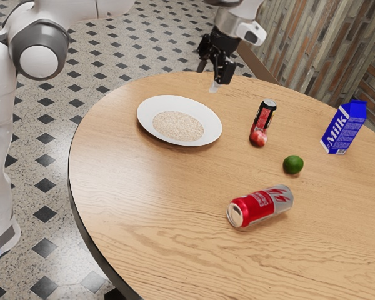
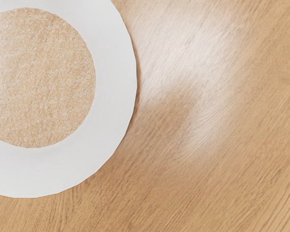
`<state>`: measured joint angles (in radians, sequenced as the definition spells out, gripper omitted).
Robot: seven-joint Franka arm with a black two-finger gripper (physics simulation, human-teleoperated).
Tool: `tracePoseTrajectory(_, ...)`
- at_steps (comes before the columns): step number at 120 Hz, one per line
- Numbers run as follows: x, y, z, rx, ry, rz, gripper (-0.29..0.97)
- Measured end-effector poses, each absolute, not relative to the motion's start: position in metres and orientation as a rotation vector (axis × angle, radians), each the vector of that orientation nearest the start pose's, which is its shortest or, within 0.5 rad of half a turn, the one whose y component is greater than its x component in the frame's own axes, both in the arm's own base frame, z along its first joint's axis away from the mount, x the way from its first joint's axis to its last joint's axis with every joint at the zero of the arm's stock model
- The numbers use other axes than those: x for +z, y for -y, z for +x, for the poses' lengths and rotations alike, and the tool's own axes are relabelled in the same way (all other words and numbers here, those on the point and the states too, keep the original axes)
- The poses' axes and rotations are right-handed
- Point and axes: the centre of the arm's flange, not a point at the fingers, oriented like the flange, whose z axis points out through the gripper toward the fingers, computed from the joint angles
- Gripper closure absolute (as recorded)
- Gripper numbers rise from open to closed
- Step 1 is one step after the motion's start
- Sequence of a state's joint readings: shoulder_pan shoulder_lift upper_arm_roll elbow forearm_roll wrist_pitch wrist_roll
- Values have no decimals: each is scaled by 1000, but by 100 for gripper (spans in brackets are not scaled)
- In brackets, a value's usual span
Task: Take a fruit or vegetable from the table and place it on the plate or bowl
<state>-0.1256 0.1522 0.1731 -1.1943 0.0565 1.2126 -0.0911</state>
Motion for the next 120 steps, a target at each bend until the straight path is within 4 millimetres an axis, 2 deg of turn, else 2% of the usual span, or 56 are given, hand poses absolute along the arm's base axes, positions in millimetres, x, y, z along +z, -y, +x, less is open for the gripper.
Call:
tracePoseTrajectory(22, 686, -24, 565, 111, 208, -3053, 0)
tracePoseTrajectory(30, 686, -34, 567, 98, 227, -3067, 0)
tracePoseTrajectory(32, 695, -36, 564, 68, 230, -3069, 0)
tracePoseTrajectory(37, 745, -33, 546, -100, 219, -3053, 0)
tracePoseTrajectory(41, 770, -19, 539, -200, 178, -3006, 0)
tracePoseTrajectory(46, 784, 17, 540, -290, 82, -2912, 0)
tracePoseTrajectory(52, 789, 59, 545, -366, -23, -2813, 0)
tracePoseTrajectory(57, 781, 71, 557, -385, -49, -2754, 0)
tracePoseTrajectory(69, 766, 45, 581, -385, 17, -2686, 0)
tracePoseTrajectory(90, 759, 39, 591, -417, 58, -2665, 0)
tracePoseTrajectory(95, 750, 17, 594, -386, 119, -2711, 0)
tracePoseTrajectory(102, 735, -42, 596, -322, 282, -2800, 0)
tracePoseTrajectory(106, 722, -62, 597, -288, 341, -2843, 0)
tracePoseTrajectory(111, 704, -75, 596, -253, 380, -2897, 0)
tracePoseTrajectory(120, 663, -83, 586, -246, 404, -2994, 0)
